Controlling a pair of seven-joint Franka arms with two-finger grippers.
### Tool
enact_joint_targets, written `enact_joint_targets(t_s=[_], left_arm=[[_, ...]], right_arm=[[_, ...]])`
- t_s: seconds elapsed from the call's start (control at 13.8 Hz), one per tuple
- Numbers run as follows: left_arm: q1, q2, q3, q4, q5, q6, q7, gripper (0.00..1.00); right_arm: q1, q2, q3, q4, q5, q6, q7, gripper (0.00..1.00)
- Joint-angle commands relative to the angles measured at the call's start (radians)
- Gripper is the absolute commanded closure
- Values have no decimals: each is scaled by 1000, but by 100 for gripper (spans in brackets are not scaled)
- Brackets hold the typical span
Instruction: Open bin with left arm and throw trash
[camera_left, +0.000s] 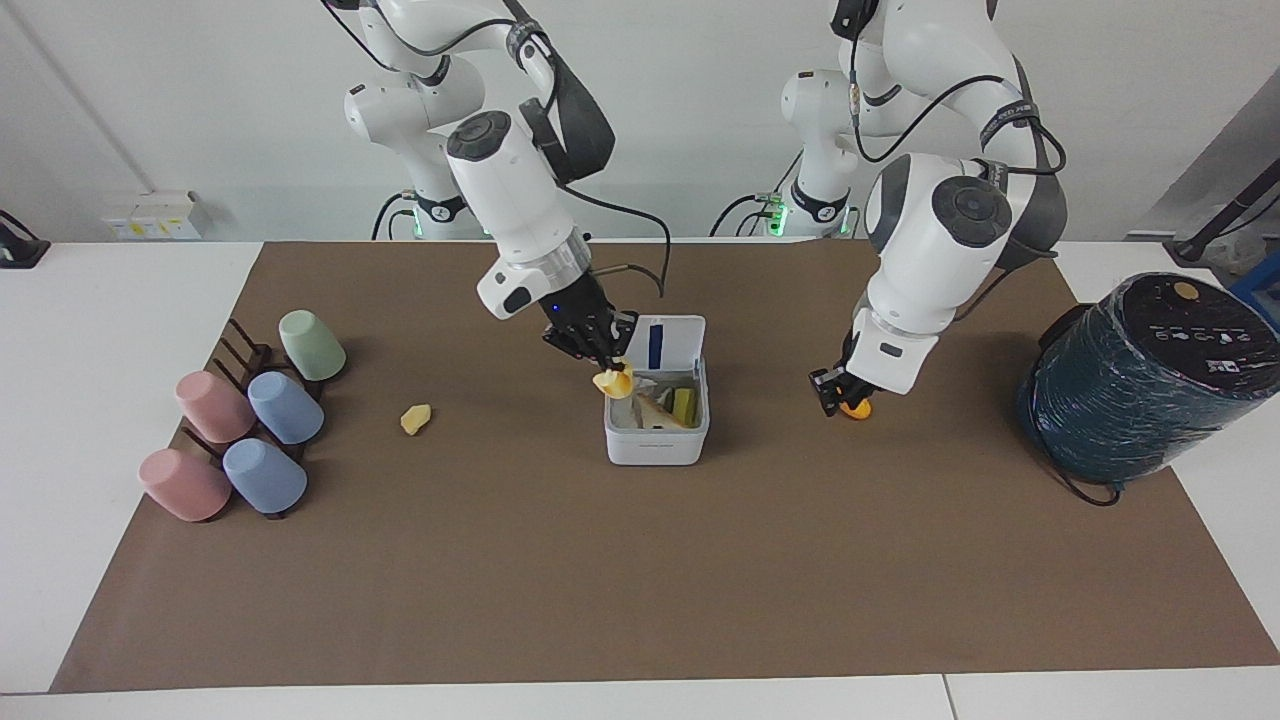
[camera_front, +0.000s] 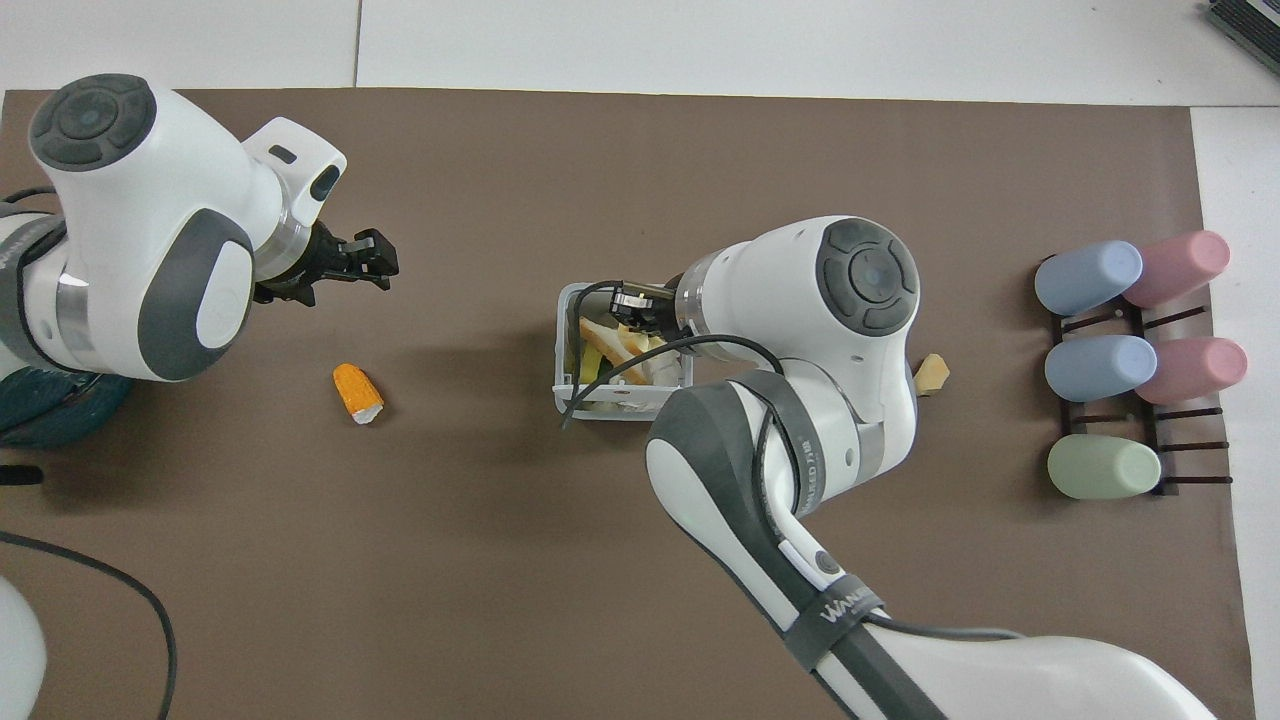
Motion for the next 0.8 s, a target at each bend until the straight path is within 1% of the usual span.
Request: enact_joint_targets(t_s=[0.0, 0.07, 0.14, 0.22, 0.36, 0.58, 0.72], left_arm=[[22, -93, -8, -178, 18, 97, 34, 0], [22, -104, -10, -218, 18, 123, 32, 0], [21, -113, -10, -252, 18, 137, 29, 0], [22, -119, -10, -277, 18, 148, 27, 0], [22, -121, -10, -321, 18, 174, 26, 0], [22, -133, -10, -409, 18, 247, 23, 0], [25, -128, -10, -435, 18, 275, 21, 0]], right_arm=[[9, 16, -1, 10, 30, -40, 11, 66], [4, 16, -1, 10, 30, -42, 11, 39], [4, 16, -1, 12, 30, -42, 11, 5], [4, 17, -1, 15, 30, -42, 11, 0], [1, 18, -1, 21, 30, -40, 12, 0], [4, 13, -1, 21, 30, -42, 14, 0], [7, 13, -1, 24, 30, -40, 15, 0]])
